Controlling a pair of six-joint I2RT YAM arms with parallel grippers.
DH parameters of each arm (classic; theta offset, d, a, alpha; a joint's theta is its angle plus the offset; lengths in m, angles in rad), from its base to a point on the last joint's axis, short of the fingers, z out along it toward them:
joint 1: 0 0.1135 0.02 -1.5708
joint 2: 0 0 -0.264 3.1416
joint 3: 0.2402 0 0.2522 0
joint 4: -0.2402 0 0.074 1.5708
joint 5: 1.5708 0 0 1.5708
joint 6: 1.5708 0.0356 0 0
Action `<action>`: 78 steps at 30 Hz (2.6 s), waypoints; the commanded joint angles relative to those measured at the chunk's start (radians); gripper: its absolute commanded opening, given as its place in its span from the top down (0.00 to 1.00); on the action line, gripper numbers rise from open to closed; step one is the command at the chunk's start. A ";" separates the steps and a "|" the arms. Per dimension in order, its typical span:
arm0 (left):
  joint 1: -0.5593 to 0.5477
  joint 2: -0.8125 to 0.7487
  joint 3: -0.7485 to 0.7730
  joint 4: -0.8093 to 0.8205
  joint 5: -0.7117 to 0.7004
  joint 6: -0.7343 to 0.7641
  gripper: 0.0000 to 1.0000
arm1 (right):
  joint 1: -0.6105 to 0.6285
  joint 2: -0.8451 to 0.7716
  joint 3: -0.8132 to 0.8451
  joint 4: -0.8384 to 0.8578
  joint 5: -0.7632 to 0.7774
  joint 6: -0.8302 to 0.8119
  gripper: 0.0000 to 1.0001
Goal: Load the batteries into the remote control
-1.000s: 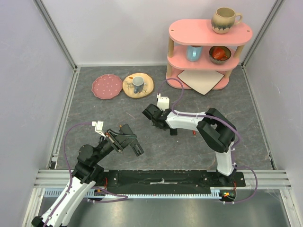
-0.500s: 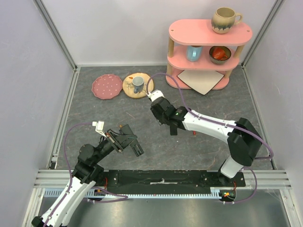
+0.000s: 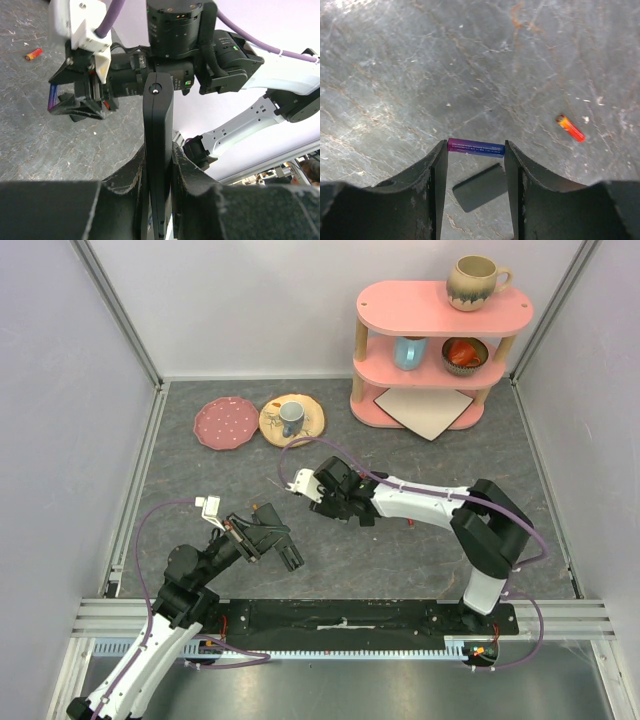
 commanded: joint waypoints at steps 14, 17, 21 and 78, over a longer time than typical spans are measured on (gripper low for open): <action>0.004 -0.078 -0.060 0.034 0.019 -0.006 0.98 | -0.042 0.106 0.012 -0.019 -0.223 0.028 0.50; 0.004 -0.078 -0.058 0.031 0.019 -0.001 0.98 | -0.044 0.110 0.023 -0.026 -0.209 0.037 0.46; 0.004 -0.077 -0.058 0.025 0.020 0.002 0.98 | -0.050 0.100 0.049 -0.038 -0.196 0.058 0.39; 0.004 -0.078 -0.069 -0.010 0.005 -0.020 0.98 | 0.013 0.095 0.003 -0.042 0.228 1.241 0.68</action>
